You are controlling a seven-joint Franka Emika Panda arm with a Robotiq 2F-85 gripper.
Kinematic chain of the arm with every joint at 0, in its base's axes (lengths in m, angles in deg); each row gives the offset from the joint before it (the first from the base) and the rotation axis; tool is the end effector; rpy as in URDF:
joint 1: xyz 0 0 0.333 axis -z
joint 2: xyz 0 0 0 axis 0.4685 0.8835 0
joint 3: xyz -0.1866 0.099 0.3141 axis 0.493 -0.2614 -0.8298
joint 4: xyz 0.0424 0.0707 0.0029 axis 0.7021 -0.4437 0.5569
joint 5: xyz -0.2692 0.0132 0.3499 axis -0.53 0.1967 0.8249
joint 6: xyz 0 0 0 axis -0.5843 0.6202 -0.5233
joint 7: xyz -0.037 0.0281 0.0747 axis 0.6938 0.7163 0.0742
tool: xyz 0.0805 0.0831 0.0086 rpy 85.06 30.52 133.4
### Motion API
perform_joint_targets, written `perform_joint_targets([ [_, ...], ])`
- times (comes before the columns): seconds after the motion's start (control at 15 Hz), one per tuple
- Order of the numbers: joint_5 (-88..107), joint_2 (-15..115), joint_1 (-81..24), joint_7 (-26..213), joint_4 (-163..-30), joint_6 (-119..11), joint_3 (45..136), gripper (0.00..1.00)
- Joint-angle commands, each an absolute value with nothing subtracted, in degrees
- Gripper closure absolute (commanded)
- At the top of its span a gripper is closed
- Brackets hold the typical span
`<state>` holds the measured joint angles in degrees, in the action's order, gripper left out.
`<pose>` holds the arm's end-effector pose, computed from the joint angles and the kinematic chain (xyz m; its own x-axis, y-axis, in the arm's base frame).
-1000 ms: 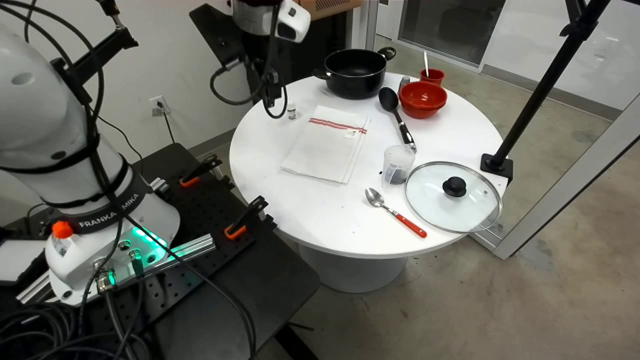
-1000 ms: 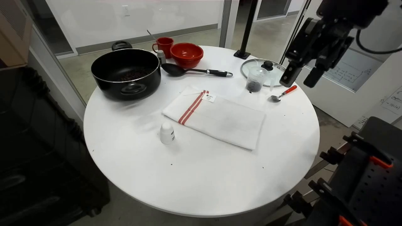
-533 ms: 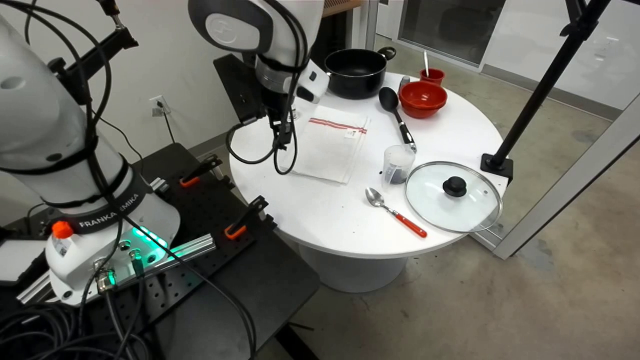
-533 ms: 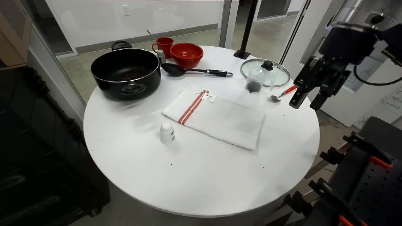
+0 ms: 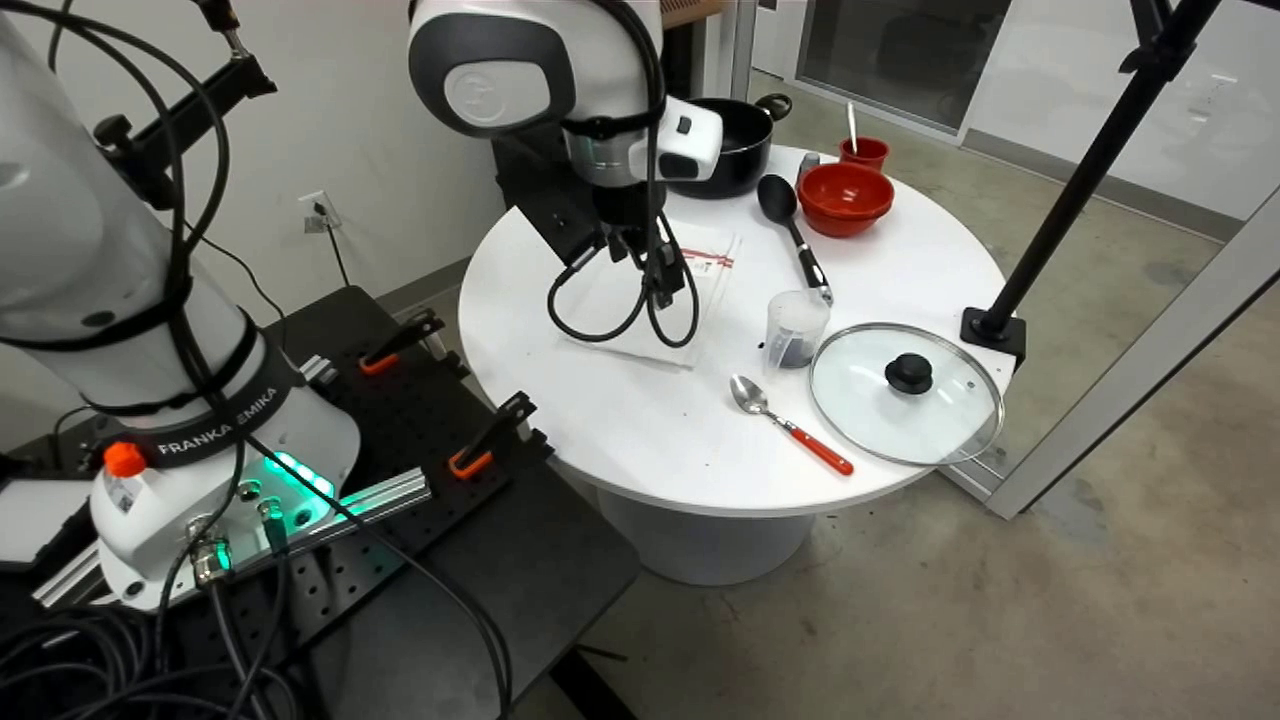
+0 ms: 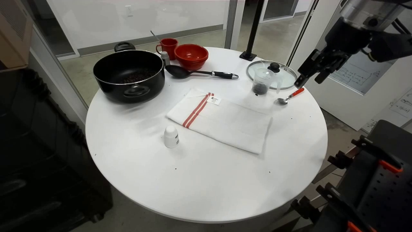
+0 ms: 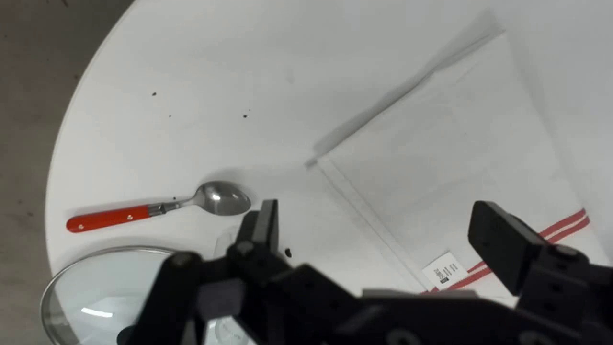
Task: Fold the cloth on the table
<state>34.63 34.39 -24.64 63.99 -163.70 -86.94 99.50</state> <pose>0.3871 -0.1382 0.2268 0.9624 -0.2259 0.1510 -0.2172 -0.9735 -0.0718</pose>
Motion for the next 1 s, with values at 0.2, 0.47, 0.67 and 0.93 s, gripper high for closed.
perform_joint_targets([
  [0.2, 34.4, 34.4, -24.64, 64.02, -163.59, -88.03, 99.53, 0.0],
  [0.47, 32.71, 40.03, -25.59, 69.44, -160.64, -91.7, 99.0, 0.0],
  [0.67, 36.02, 41.52, -24.93, 70.33, -156.37, -88.16, 98.6, 0.0],
  [0.93, 40.99, 44.63, -22.76, 67.82, -149.03, -79.2, 98.08, 0.0],
])
